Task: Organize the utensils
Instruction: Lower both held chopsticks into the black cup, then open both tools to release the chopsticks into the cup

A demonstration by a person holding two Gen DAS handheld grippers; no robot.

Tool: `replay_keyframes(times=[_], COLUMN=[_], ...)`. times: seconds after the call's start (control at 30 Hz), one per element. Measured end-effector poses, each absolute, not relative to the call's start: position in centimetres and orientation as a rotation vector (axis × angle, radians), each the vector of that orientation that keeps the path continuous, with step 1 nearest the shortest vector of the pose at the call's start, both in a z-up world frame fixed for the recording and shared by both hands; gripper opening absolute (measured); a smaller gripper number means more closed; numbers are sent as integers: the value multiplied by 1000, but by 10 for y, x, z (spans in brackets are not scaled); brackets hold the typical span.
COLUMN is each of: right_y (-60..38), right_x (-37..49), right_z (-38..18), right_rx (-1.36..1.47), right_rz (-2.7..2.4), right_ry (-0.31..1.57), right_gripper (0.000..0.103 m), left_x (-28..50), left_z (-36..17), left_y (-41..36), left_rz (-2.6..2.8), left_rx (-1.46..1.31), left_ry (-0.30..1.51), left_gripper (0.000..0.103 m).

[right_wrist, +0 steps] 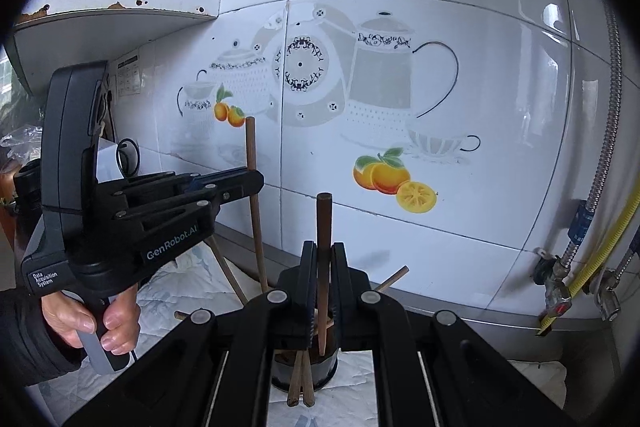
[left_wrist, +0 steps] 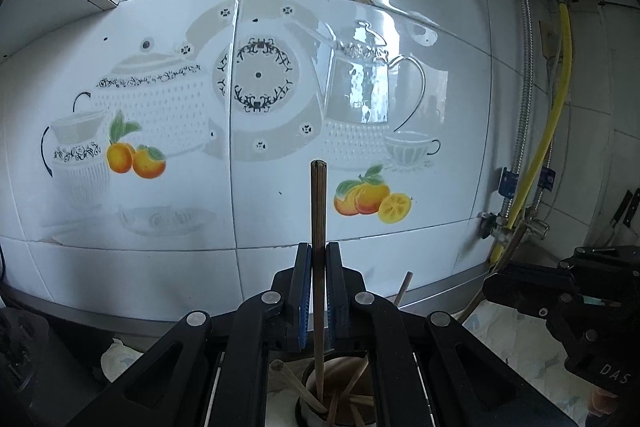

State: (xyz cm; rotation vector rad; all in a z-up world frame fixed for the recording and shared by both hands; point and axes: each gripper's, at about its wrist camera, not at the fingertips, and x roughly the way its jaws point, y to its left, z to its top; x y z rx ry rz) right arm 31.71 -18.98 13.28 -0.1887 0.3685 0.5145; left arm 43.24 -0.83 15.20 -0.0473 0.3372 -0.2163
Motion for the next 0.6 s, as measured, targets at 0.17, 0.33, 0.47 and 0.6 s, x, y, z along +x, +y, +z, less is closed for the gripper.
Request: replay_keyframes(times=[0.17, 0.33, 0.47, 0.6], right_y=[-188, -194, -198, -200], right_x=[324, 326, 323, 312], right_z=[122, 111, 108, 110], right_rx=[-205, -194, -189, -218], right_rz=[515, 514, 512, 478], right_ry=[408, 450, 472, 438], right_gripper=[9, 9, 24, 45], left_x=[439, 437, 432, 418], left_z=[134, 126, 130, 141], left_y=[-10, -9, -10, -11], left_rz=[-216, -212, -216, -209], left_rx=[-48, -53, -53, -45], left_ry=[376, 404, 414, 403], left_gripper=[7, 8, 10, 32])
